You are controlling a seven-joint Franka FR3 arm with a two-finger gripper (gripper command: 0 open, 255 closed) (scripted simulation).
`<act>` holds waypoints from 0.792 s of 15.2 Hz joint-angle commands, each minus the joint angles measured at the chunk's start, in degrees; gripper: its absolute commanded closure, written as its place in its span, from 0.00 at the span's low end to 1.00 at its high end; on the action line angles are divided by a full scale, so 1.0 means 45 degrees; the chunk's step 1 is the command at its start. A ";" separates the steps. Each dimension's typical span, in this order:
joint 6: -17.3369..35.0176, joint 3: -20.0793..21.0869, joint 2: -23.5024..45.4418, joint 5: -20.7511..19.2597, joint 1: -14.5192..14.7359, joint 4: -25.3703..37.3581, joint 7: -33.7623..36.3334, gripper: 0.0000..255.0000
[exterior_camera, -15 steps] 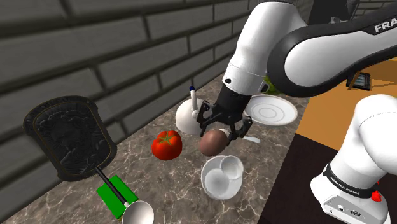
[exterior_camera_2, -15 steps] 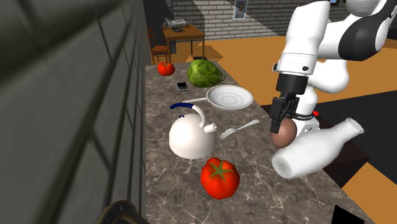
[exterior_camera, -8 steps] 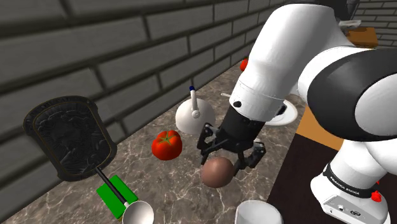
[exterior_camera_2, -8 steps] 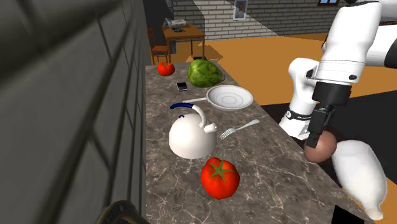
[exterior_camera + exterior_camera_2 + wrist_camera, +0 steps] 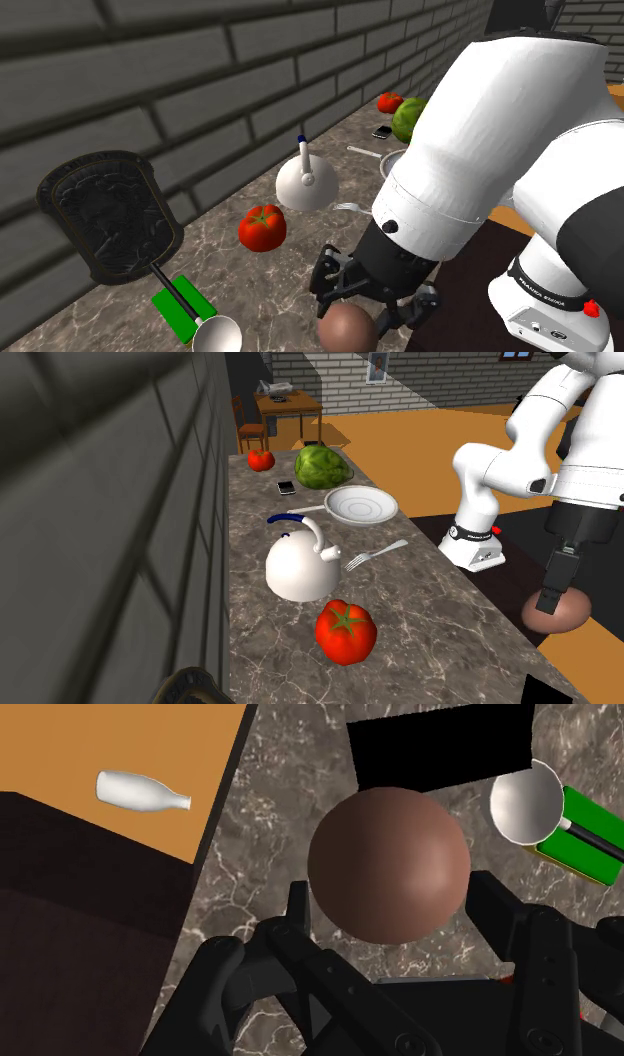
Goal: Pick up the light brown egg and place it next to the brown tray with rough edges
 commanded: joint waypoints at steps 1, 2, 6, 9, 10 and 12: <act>0.0400 0.0213 0.0219 0.0122 0.0013 -0.0150 0.0015 1.00; 0.0612 0.0293 0.0332 0.0187 0.0021 -0.0250 -0.0020 1.00; 0.1489 0.0622 0.0845 0.0445 0.0038 -0.0619 -0.0164 1.00; 0.2180 0.0879 0.1296 0.0628 0.0033 -0.0865 -0.0274 1.00; 0.2418 0.0967 0.1459 0.0685 0.0028 -0.0941 -0.0310 1.00; 0.2903 0.1144 0.1806 0.0794 0.0009 -0.1083 -0.0383 1.00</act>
